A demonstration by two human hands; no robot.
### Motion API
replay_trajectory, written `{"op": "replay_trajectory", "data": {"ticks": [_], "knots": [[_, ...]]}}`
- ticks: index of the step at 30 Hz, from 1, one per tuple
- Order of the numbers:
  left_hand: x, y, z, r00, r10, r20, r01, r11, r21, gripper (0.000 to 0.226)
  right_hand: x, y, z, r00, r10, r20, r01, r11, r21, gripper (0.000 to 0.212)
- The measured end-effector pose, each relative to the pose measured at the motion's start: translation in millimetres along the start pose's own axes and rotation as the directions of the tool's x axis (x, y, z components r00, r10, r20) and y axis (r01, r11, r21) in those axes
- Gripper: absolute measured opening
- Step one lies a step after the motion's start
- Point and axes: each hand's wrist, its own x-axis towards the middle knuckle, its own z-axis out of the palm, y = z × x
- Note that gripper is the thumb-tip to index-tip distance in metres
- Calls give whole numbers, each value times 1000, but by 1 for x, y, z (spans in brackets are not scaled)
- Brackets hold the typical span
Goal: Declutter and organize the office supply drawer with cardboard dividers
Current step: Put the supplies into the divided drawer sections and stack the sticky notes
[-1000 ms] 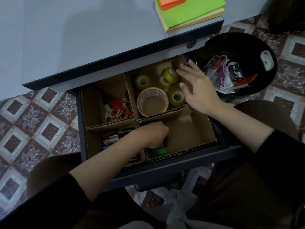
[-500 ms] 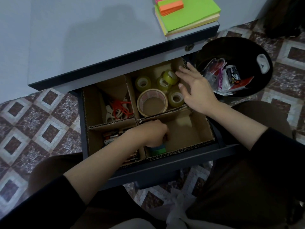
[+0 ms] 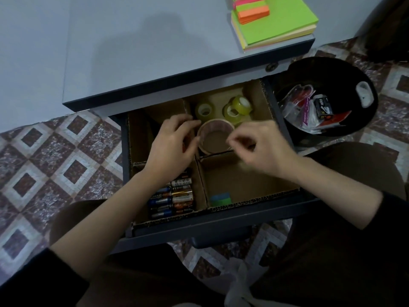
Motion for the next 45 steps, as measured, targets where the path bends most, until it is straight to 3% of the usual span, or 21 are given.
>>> {"op": "replay_trajectory", "data": {"ticks": [1, 3, 4, 6, 11, 18, 22, 24, 29, 33, 35, 40, 45], "knots": [[-1, -5, 4, 1000, 7, 25, -8, 999, 45, 44, -2, -7, 4, 983, 52, 175, -62, 997, 52, 12], [-2, -13, 10, 996, 15, 92, -26, 993, 115, 59, -8, -9, 18, 833, 169, 527, -215, 976, 27, 15], [-2, -16, 12, 993, 0, 121, -16, 991, 130, 64, -10, -7, 27, 746, 219, 629, -260, 965, -27, 17], [0, -21, 14, 988, -26, 153, 8, 993, 120, 67, -12, -1, 41, 640, 301, 707, -332, 938, -99, 22], [1, -22, 17, 990, -17, 141, 6, 997, 78, 68, 0, 3, 52, 513, 410, 754, -483, 864, -141, 35], [0, -18, 16, 987, -33, 157, 26, 999, 47, 65, 2, 1, 60, 449, 397, 801, -499, 854, -144, 40], [0, -18, 17, 990, -18, 142, 12, 999, 43, 65, 4, 0, 53, 477, 425, 769, -543, 831, -123, 36], [0, -19, 17, 989, -21, 145, 14, 999, 46, 64, 4, 3, 50, 495, 502, 709, -620, 776, -116, 31], [-2, -18, 19, 990, -30, 141, 21, 998, 60, 64, -12, 7, 52, 373, 678, 633, -793, 587, -162, 18], [-2, -19, 19, 990, -19, 140, 10, 998, 62, 65, -12, 6, 51, 305, 709, 636, -915, 403, -10, 22], [-2, -19, 20, 989, -23, 148, 13, 998, 66, 64, -11, 4, 51, 273, 699, 661, -931, 364, -1, 25], [-2, -18, 20, 986, -44, 160, 33, 997, 67, 64, -8, 3, 50, 230, 697, 679, -945, 326, -14, 25], [-2, -18, 20, 984, -43, 174, 33, 998, 62, 66, -10, 3, 52, 242, 687, 686, -929, 369, -42, 27]]}}
